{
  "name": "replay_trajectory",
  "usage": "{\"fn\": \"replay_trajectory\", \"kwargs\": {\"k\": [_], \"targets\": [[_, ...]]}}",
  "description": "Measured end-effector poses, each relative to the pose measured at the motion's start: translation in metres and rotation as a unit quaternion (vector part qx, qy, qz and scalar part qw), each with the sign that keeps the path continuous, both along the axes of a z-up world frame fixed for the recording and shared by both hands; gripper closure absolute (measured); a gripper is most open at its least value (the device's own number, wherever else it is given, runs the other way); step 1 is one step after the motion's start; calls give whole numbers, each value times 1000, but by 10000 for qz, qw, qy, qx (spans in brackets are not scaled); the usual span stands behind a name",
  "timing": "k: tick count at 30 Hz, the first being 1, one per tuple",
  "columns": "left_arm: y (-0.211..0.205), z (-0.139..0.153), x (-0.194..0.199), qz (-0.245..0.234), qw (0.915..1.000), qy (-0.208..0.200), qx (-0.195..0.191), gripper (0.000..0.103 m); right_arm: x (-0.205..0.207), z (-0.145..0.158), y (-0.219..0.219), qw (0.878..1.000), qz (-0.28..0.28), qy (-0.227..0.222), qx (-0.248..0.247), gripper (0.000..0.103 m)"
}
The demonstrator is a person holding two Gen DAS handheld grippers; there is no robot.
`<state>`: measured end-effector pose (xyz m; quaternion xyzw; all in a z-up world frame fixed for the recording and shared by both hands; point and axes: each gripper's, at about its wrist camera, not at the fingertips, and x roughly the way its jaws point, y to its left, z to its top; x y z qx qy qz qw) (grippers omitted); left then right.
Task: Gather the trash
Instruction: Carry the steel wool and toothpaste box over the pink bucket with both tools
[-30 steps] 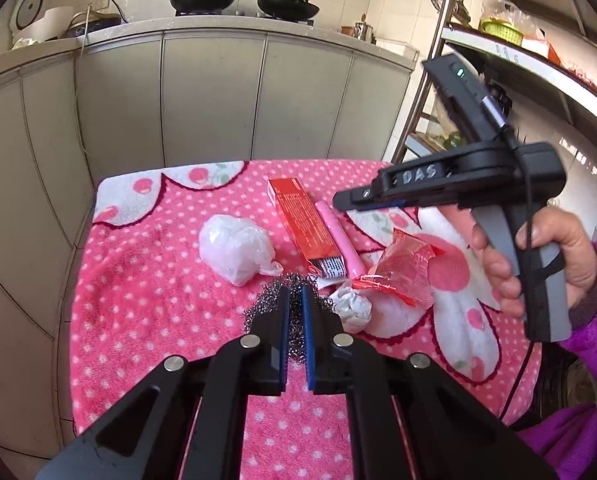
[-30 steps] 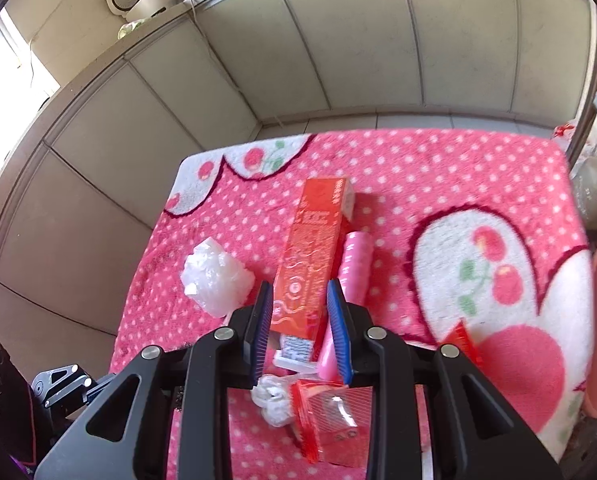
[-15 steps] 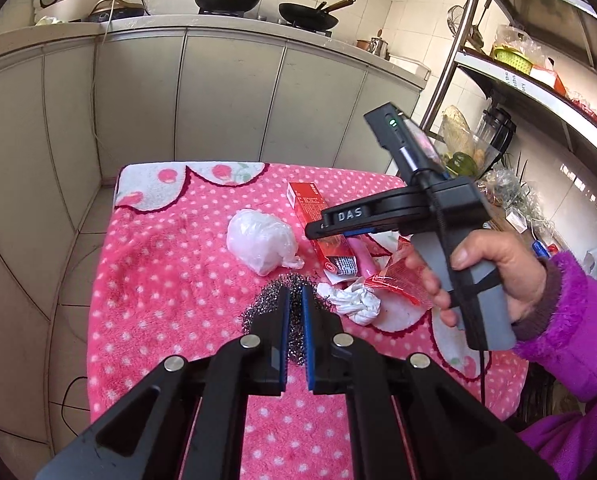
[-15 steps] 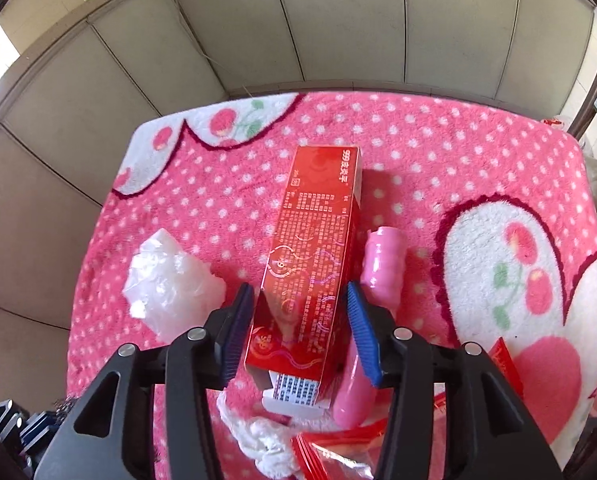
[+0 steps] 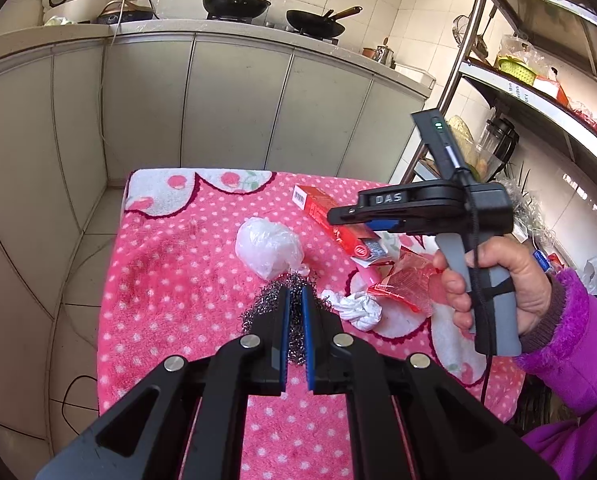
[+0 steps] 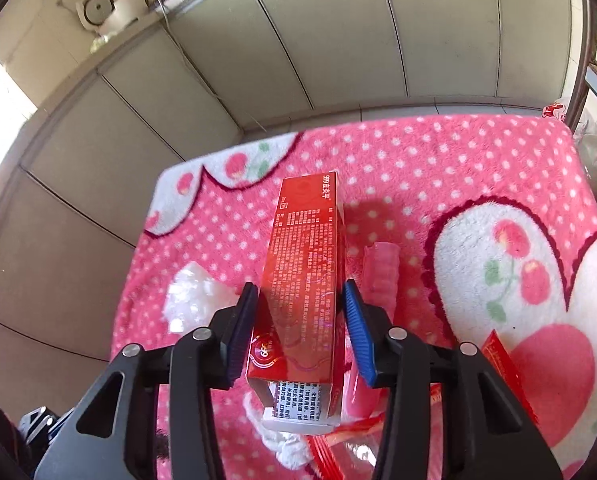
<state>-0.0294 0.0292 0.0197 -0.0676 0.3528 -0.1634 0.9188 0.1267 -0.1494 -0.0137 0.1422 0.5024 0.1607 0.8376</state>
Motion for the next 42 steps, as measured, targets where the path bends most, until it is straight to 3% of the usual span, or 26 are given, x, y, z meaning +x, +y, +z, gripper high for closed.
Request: {"fn": "replay_trajectory", "kwargs": {"k": [9, 21, 32, 42], "targets": [[-9, 22, -7, 86, 9997, -211, 34, 98, -31, 30, -36, 9963, -152, -246, 805, 59], [-54, 37, -4, -157, 9994, -291, 75, 98, -65, 50, -106, 9894, -687, -599, 1134, 59], [-148, 55, 19, -985, 9941, -431, 131, 98, -94, 34, -219, 9747, -1728, -613, 1281, 59], [-266, 57, 50, -1997, 9787, -460, 146, 99, -107, -3, -305, 9586, -2614, -346, 1079, 59]]}}
